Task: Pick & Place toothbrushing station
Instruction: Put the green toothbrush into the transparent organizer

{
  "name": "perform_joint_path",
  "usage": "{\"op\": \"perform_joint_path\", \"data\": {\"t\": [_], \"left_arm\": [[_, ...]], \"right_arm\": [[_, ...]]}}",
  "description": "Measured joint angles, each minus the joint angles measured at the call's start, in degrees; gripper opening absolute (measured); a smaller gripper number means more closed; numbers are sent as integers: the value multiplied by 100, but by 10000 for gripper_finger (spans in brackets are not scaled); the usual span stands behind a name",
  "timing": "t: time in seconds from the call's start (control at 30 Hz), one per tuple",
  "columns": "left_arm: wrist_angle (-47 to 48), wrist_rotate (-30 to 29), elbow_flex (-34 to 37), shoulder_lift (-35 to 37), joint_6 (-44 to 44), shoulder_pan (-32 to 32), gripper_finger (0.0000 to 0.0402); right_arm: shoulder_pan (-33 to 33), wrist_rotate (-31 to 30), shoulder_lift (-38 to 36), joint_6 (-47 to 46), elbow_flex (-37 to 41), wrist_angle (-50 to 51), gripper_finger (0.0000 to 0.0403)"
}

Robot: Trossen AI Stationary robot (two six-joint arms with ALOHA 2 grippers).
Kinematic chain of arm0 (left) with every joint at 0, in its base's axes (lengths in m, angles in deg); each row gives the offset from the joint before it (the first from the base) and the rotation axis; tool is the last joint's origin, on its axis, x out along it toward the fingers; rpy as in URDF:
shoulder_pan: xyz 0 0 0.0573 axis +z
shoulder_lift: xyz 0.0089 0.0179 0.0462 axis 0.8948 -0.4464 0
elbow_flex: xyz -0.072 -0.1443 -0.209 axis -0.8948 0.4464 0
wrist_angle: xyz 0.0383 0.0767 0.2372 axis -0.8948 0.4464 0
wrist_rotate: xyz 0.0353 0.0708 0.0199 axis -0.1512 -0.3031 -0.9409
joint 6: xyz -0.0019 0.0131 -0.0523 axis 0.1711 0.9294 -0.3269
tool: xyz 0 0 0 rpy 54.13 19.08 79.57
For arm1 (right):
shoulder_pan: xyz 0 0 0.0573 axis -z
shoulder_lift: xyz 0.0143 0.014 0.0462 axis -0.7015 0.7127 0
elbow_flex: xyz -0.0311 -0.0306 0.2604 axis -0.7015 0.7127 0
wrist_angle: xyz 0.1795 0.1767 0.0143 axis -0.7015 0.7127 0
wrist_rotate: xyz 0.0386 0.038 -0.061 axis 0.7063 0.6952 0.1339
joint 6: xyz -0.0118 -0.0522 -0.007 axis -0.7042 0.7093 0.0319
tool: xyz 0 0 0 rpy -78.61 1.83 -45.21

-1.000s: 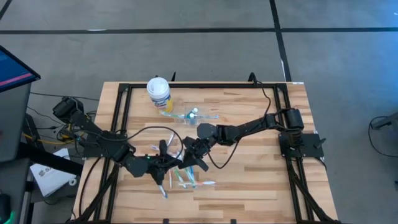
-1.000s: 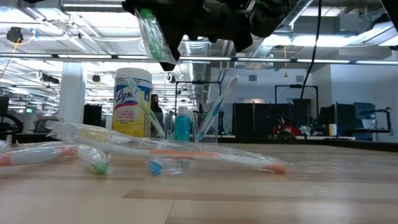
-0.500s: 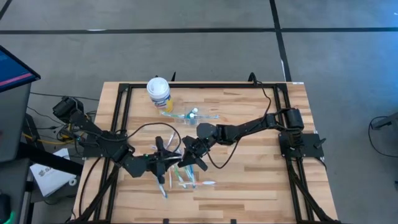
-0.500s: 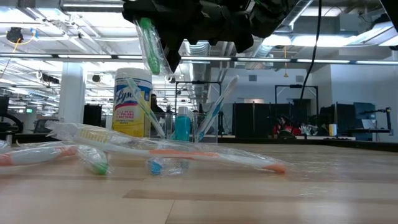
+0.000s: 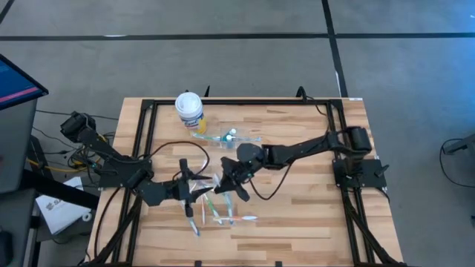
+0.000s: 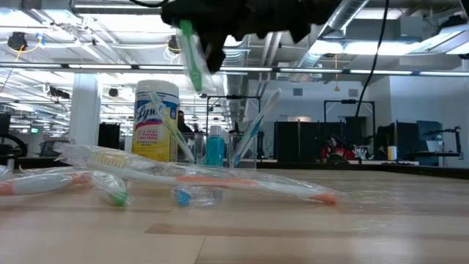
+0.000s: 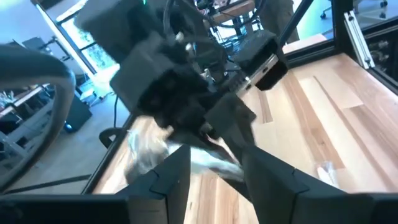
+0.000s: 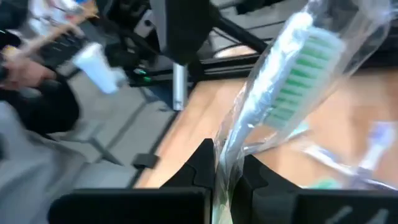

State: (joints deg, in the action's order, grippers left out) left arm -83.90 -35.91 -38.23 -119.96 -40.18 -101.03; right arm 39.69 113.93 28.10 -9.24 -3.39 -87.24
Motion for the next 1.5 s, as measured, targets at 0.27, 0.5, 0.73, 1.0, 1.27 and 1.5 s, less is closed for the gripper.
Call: {"op": "perform_joint_path", "data": {"t": [0.27, 0.5, 0.73, 1.0, 1.27, 1.5], "left_arm": [[-5, 8, 0, -2, -223, 0, 137], [-9, 52, 0, -2, -331, 0, 132], [-20, 57, 2, -4, -478, 0, 131], [-27, 59, 2, -4, -479, 0, 131], [-27, 63, 2, -9, -480, 0, 131], [-27, 63, 2, -9, -480, 0, 131]], "right_arm": [[-161, -972, -708, 448, 221, 458, 9], [-182, -1674, -1406, 508, 1153, -235, 9], [-77, -2286, -1821, 604, 1791, -769, 9], [224, -2740, -1884, 721, 1921, -786, 9], [725, -2740, -1913, 847, 1919, -759, 9], [1223, -2744, -1913, 863, 1919, -754, 9]]}}
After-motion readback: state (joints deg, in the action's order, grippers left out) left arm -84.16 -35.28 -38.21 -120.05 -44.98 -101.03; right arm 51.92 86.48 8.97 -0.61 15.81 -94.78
